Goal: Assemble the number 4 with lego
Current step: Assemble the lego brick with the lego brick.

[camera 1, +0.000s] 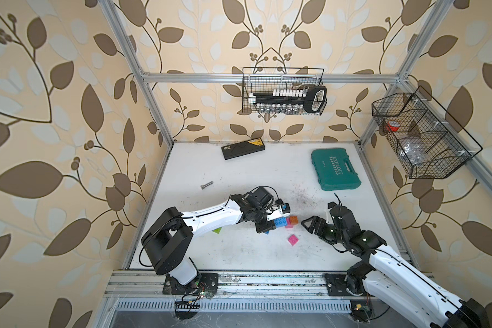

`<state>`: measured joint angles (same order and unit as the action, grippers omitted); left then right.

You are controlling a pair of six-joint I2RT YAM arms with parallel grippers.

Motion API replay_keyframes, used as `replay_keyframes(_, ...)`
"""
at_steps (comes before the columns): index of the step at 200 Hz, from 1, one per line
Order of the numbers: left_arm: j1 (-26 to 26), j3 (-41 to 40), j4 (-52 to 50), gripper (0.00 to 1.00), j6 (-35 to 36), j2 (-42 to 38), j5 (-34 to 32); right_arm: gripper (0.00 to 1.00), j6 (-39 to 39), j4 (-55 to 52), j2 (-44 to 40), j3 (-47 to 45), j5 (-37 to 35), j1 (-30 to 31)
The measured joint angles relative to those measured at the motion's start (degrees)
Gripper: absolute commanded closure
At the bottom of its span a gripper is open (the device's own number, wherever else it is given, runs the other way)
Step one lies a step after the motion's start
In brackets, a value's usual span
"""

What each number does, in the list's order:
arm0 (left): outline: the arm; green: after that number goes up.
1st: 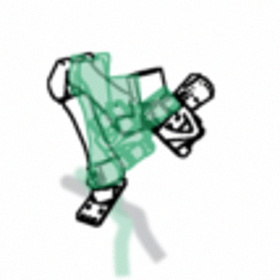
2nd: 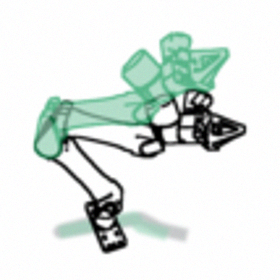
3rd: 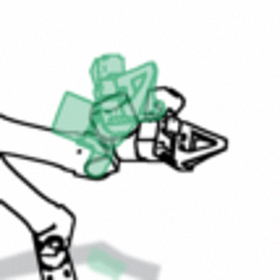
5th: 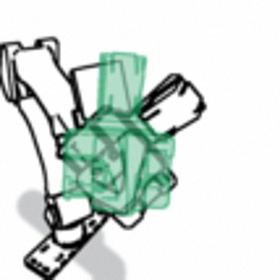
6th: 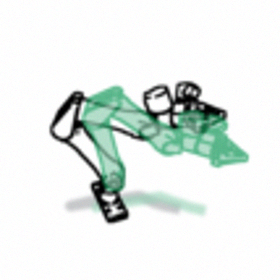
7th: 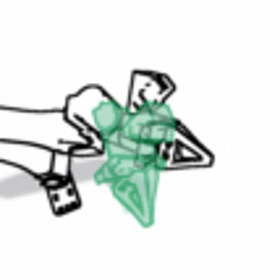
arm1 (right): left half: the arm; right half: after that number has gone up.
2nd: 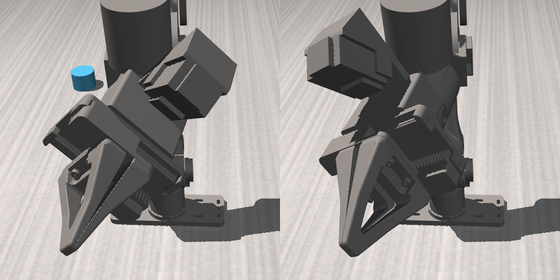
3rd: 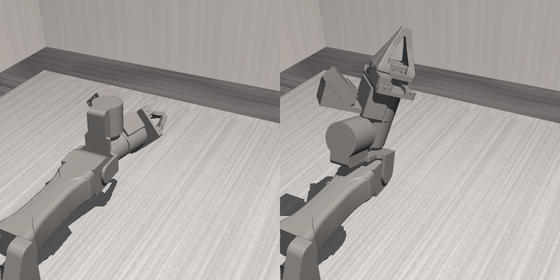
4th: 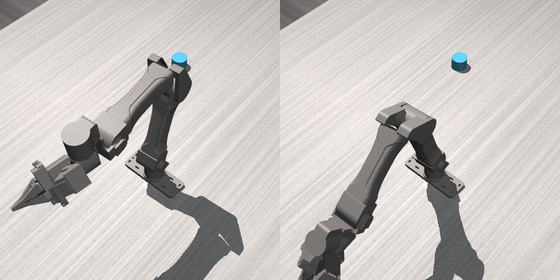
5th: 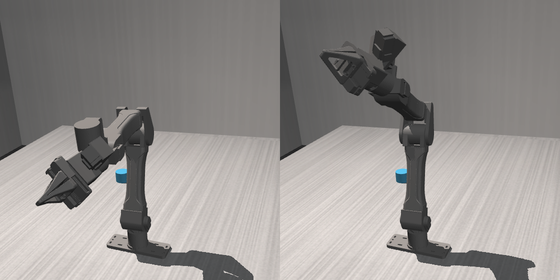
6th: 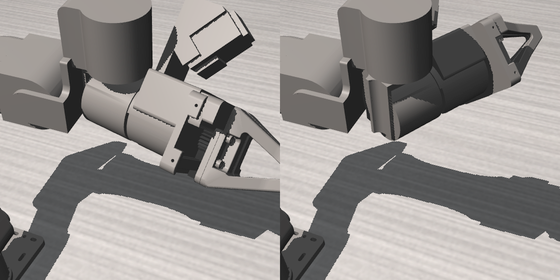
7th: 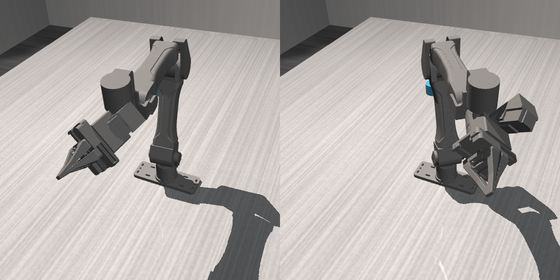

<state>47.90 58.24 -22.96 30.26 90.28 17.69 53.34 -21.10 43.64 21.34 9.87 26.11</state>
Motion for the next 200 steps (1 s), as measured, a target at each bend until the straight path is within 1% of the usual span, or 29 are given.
replay_keyframes(35, 0.0, 2.1, -0.3, 1.0, 1.3, 1.8, 0.4, 0.25, 0.9, 4.2, 1.9, -1.4, 1.1, 0.0)
replay_keyframes(48, 0.0, 2.4, -0.8, 1.0, 1.5, 2.2, 0.4, 0.28, 1.3, 5.7, 2.5, -1.8, 1.2, 0.0)
replay_keyframes(100, 0.0, 2.5, -2.7, 1.0, 2.6, 2.4, 0.4, 0.31, 3.9, 9.9, 1.5, -4.3, 0.9, 0.2)
replay_keyframes(166, 0.0, 7.8, -6.6, 1.0, 3.3, 6.1, 0.9, 0.35, 5.8, 12.4, 0.5, -6.1, -1.3, 3.7)
replay_keyframes(200, 0.0, 8.7, -7.9, 1.0, 3.9, 7.0, 1.4, 0.36, 5.8, 13.2, 1.7, -6.1, -2.4, 4.8)
